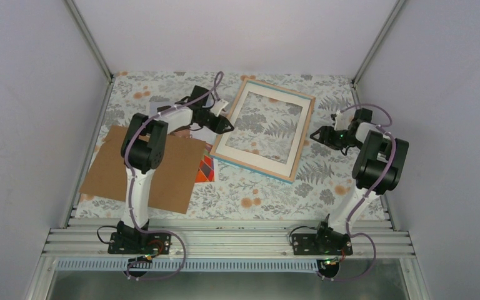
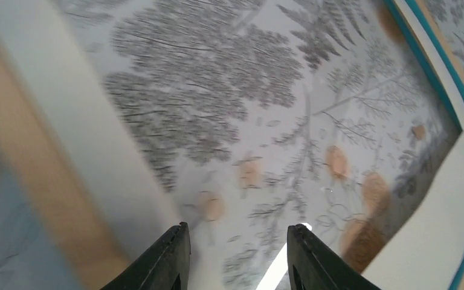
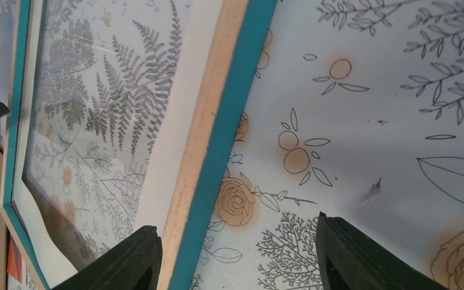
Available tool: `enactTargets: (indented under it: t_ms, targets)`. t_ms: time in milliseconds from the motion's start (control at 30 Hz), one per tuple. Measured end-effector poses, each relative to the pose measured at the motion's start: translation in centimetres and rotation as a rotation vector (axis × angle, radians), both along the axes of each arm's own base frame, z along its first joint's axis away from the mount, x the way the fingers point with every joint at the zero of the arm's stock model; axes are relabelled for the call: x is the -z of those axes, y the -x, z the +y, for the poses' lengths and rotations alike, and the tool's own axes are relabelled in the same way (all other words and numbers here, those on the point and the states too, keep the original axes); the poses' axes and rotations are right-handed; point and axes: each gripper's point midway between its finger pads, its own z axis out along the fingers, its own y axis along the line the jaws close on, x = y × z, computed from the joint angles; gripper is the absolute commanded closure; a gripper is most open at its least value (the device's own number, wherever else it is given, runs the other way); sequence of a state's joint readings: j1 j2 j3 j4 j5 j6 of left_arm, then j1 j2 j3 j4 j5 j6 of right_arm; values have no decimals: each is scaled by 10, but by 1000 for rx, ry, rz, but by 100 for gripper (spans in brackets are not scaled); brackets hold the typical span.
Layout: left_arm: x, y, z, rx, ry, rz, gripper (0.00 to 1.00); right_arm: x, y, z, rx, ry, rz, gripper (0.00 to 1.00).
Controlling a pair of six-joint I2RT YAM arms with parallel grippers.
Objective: Put the photo into the frame
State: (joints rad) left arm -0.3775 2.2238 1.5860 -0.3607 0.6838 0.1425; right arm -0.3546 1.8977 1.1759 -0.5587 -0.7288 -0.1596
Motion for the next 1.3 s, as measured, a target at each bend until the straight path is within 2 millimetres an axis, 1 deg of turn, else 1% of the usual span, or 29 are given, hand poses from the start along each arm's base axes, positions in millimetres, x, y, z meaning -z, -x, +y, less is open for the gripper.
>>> enactTargets:
  t_ms: [33, 167, 233, 300, 333, 400, 467, 567, 667, 733, 867, 933, 1000, 1133, 1200, 1267, 1300]
  targets:
    - [1, 5, -4, 12, -2, 8, 59, -5, -1, 0, 0, 4, -13, 37]
    - [2, 29, -34, 89, -1, 19, 59, -31, -7, 1, -7, 31, -96, 37]
    - [1, 41, -47, 124, 5, 24, 58, -47, -8, 8, -26, 48, -149, 36]
    - [-1, 47, -53, 136, 13, 21, 52, -58, -9, 18, -50, 59, -183, 36]
    - [-3, 48, -52, 130, 14, 21, 51, -62, -9, 23, -63, 62, -197, 36]
    - [-8, 44, -40, 91, 9, 17, 48, -68, -11, 31, -84, 68, -222, 36]
    - [-16, 29, -23, 30, -3, -9, 45, -69, -12, 35, -95, 67, -228, 36]
    - [-27, 2, 10, -75, -34, -63, 44, -68, -12, 35, -95, 67, -228, 36]
    - [-24, -13, 28, -132, -68, -89, 43, -67, -11, 37, -97, 68, -228, 36]
    - [-18, -13, 29, -137, -89, -87, 43, -67, -12, 40, -104, 70, -231, 36]
    - [2, -3, 12, -94, -114, -59, 44, -68, -13, 49, -125, 73, -238, 36]
    - [1, -2, 3, -71, -103, -60, 45, -70, -13, 53, -134, 77, -241, 36]
    - [1, 5, -8, -46, -93, -55, 45, -75, -12, 60, -148, 81, -256, 36]
    - [0, 27, -36, 33, -61, -36, 45, -92, -11, 75, -182, 96, -305, 36]
    - [-2, 36, -46, 60, -41, -24, 44, -98, -11, 87, -211, 104, -330, 36]
    - [-5, 41, -49, 68, -27, -13, 40, -101, -10, 100, -240, 104, -342, 36]
    - [-6, 40, -44, 59, -24, -9, 38, -101, -10, 108, -257, 103, -345, 36]
